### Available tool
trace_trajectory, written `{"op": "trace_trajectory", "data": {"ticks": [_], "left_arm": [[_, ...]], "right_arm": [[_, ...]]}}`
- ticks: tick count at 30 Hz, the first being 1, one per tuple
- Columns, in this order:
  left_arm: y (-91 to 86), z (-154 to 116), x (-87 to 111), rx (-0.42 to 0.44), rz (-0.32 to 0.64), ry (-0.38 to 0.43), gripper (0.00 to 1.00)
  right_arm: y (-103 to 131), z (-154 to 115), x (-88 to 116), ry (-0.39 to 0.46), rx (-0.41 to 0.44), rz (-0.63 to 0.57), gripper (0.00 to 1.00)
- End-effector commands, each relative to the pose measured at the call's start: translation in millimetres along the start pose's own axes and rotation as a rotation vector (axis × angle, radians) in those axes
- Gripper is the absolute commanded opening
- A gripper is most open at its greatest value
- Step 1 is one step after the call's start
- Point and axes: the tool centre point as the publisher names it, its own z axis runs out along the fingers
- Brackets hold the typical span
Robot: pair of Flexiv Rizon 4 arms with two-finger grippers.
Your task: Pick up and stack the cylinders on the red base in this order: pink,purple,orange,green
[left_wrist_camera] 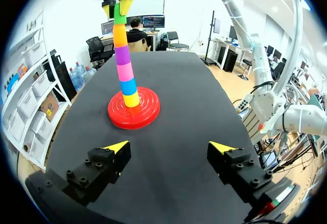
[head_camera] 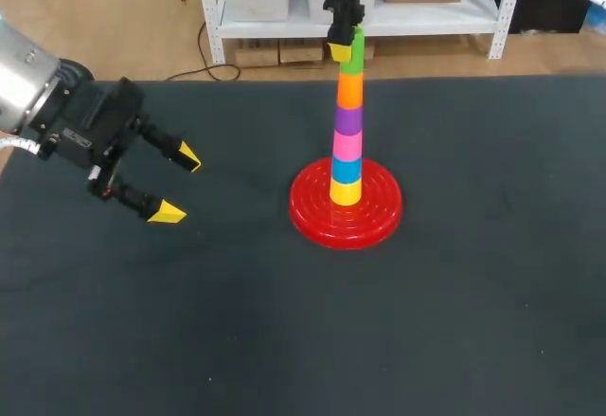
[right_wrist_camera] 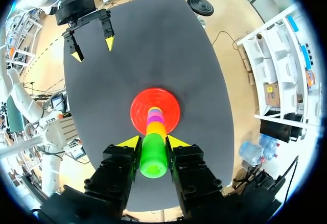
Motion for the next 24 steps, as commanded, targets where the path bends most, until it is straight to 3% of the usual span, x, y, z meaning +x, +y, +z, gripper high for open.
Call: {"op": "trace_trajectory", "data": {"ticks": [1, 24], "left_arm": [[-1.2, 0.0, 1.5, -0.004, 0.004, -0.004, 1.00], [-1.2, 0.0, 1.5, -0.004, 0.004, -0.004, 1.00]], "right_arm": [[-2.9, 6.7, -1.5, 0.003, -0.009, -0.001, 0.00], [-7.6, 11.5, -1.0, 0.002, -0.022, 0.007, 0.00]]}}
